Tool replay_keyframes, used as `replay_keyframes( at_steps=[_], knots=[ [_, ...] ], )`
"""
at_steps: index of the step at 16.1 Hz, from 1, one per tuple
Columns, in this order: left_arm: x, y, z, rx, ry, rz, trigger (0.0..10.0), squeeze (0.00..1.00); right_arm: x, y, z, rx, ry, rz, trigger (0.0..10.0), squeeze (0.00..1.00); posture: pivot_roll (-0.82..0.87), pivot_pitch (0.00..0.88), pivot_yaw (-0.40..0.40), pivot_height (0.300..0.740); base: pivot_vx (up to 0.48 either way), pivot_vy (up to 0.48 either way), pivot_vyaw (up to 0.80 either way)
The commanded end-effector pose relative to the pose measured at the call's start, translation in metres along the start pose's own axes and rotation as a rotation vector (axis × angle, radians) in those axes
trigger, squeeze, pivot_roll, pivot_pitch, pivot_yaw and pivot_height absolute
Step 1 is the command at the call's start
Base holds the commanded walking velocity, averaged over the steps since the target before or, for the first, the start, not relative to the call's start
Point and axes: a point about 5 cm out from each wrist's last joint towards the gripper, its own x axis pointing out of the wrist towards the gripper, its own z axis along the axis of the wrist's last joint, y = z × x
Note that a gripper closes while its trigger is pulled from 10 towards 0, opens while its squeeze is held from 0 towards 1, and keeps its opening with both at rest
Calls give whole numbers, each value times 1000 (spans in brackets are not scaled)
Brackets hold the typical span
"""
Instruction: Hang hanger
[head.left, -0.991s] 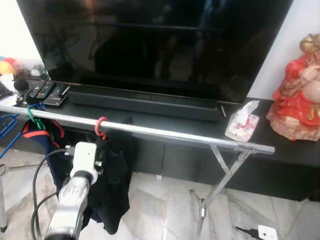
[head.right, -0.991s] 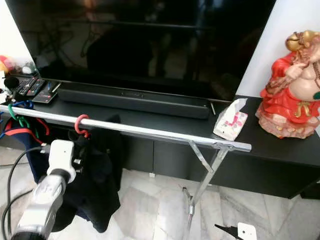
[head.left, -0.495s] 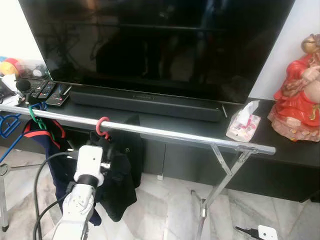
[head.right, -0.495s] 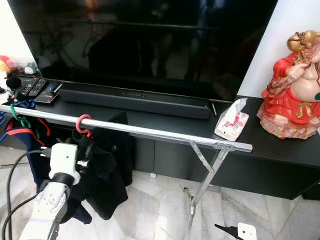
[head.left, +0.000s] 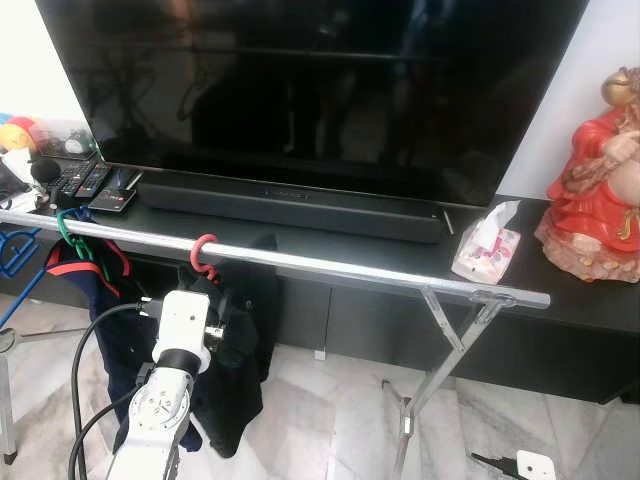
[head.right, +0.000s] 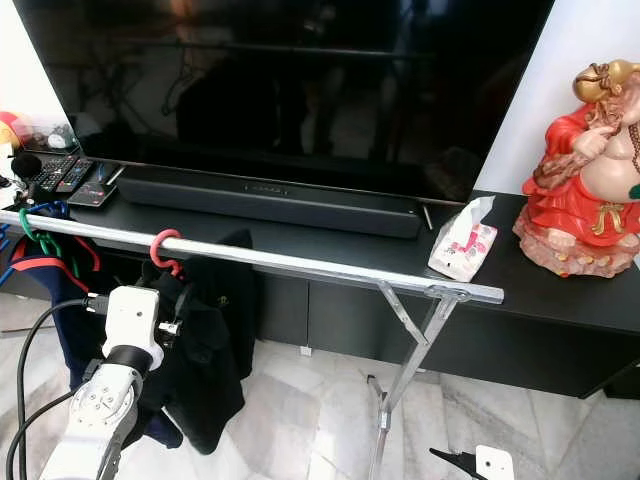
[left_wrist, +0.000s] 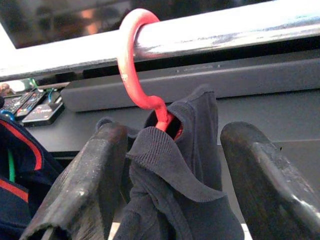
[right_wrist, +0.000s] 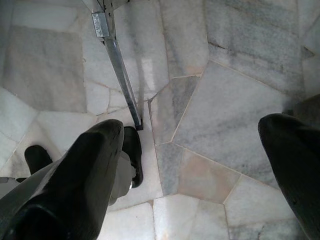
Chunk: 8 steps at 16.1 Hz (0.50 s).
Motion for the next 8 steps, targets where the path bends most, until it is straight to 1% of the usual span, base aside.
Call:
replay_keyframes(
  at_steps=[1,8],
  knots=[
    [0,-1,1,9,8,-11,10000,0,0,-2,1,3,-1,-9,10000,0,-42,0,-27,740,0,0,0],
    [1,2,3,-1,7,-10,10000,0,0,-1,-1,1,3,-4,10000,0,-35,0,-18,740,0,0,0]
  ],
)
